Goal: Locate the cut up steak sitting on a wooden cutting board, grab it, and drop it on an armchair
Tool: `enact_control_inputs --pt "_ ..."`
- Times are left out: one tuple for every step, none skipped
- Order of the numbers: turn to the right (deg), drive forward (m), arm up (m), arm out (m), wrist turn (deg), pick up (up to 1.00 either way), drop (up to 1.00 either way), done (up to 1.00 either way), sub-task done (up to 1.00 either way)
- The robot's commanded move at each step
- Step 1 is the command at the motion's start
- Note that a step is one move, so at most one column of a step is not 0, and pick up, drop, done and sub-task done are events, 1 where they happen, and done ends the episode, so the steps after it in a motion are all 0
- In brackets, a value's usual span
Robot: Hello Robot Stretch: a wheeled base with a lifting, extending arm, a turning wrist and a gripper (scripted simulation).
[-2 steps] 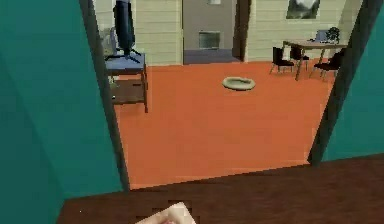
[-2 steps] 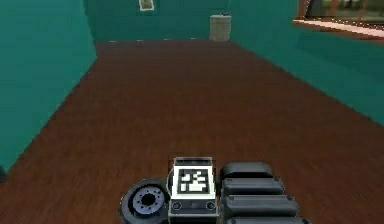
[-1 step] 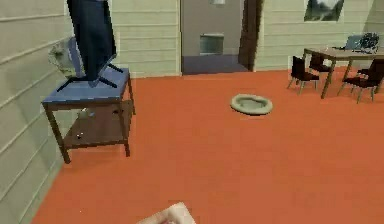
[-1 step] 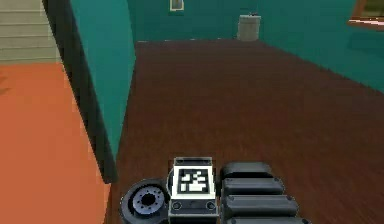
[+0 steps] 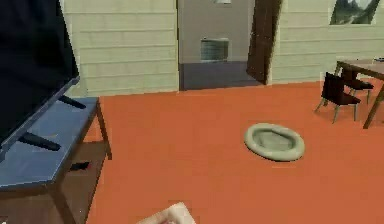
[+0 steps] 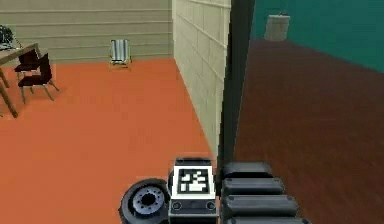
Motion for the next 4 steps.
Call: enact_control_inputs --pt "0.0 1.0 0.0 0.0 0.0 0.0 0.0 0.0 0.0" --pt "0.0 1.0 0.0 0.0 0.0 0.0 0.0 0.0 0.0" --pt "-15.0 0.0 0.0 0.0 0.0 0.0 0.0 0.0 0.0" --pt "0.0 0.2 0.0 0.0 0.0 0.0 0.0 0.0 0.0"
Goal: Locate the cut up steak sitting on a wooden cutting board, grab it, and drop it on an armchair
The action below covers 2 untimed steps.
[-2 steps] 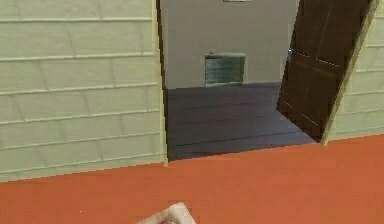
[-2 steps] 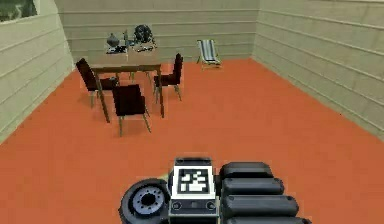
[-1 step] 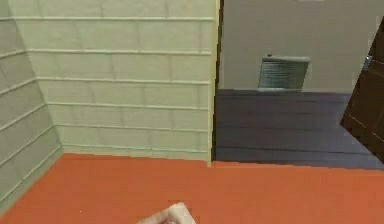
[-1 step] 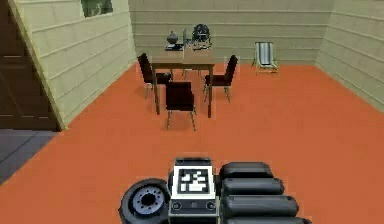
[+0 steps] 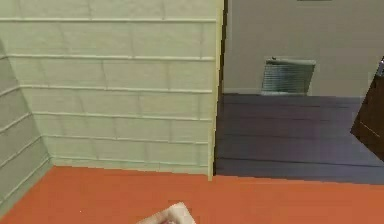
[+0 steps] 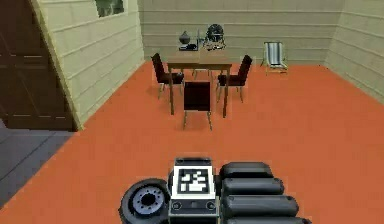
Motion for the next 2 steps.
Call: enact_control_inputs --pt "39.0 0.0 0.0 0.0 0.0 0.0 0.0 0.0 0.0" --pt "0.0 1.0 0.0 0.0 0.0 0.0 0.0 0.0 0.0"
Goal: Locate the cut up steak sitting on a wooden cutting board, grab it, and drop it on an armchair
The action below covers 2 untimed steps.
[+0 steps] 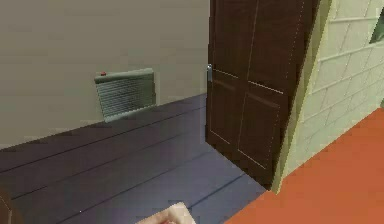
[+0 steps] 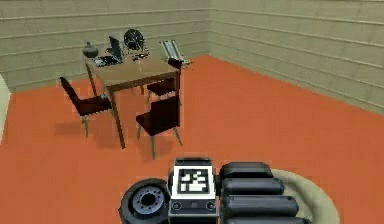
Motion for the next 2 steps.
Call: enact_control_inputs --pt "0.0 0.3 0.0 0.0 0.0 0.0 0.0 0.0 0.0" --pt "-33.0 0.0 0.0 0.0 0.0 0.0 0.0 0.0 0.0"
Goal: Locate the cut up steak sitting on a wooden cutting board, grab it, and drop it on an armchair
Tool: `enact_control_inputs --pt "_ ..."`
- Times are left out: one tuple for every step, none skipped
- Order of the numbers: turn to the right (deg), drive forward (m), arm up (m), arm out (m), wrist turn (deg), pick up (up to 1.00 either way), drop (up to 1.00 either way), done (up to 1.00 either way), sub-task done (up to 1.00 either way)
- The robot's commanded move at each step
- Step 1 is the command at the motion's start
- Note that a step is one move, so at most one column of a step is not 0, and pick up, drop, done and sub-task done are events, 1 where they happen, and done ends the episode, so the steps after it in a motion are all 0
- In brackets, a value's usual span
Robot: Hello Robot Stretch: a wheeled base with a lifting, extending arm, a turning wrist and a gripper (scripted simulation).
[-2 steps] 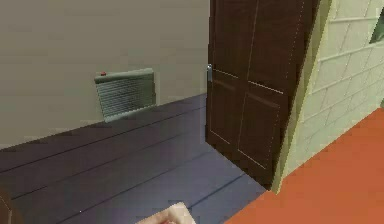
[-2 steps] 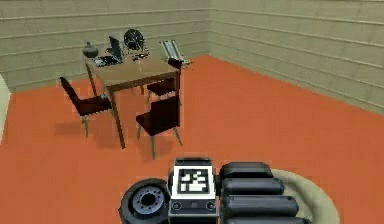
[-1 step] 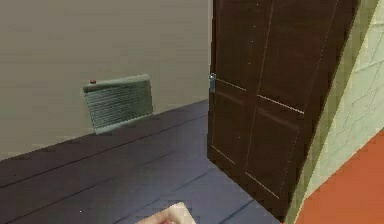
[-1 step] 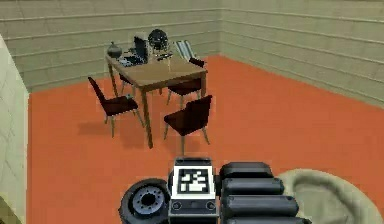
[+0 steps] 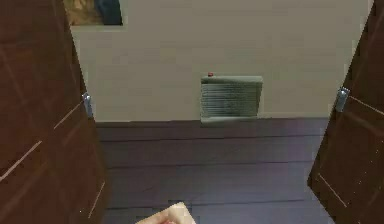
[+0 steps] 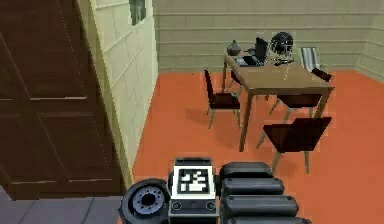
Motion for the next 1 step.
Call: enact_control_inputs --pt "0.0 1.0 0.0 0.0 0.0 0.0 0.0 0.0 0.0"
